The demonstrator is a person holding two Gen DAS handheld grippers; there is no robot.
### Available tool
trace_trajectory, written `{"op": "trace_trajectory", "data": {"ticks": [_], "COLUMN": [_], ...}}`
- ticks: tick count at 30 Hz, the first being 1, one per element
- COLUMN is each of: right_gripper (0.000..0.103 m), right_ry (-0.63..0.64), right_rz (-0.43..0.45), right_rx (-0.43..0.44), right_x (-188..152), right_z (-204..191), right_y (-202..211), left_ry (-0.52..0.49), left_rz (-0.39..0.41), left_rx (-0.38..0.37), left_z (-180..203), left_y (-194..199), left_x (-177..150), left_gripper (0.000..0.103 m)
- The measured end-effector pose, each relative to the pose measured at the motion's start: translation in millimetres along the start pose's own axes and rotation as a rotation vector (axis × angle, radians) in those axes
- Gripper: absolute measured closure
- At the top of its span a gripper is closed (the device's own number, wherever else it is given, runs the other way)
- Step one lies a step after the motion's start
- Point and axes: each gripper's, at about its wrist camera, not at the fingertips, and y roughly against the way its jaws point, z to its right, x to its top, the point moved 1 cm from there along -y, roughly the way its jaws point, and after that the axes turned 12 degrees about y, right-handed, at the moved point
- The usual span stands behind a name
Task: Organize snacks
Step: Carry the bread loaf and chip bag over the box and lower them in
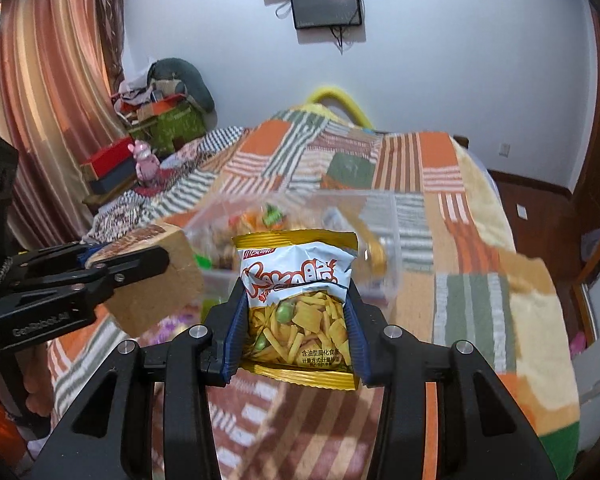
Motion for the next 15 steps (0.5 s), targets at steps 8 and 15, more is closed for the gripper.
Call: {"op": "trace_trajectory", "data": {"ticks": [8,15], "right_gripper": [0.063,0.063], "right_ry": [0.004,0.008], "right_rz": [0.027,-0.011], "right_rx": [-0.008,-0.005], "right_x": [27,41], "right_z": [5,10], "right_y": [-23,-59], "left_ry": [0.005,0.014], "left_rz": [0.051,0.044], "left_rx": [0.034,0.059], "left_z": [-6,-13], "left_y": [-24,-60], "left_x": [37,54], "left_gripper": [0.068,0.068]}}
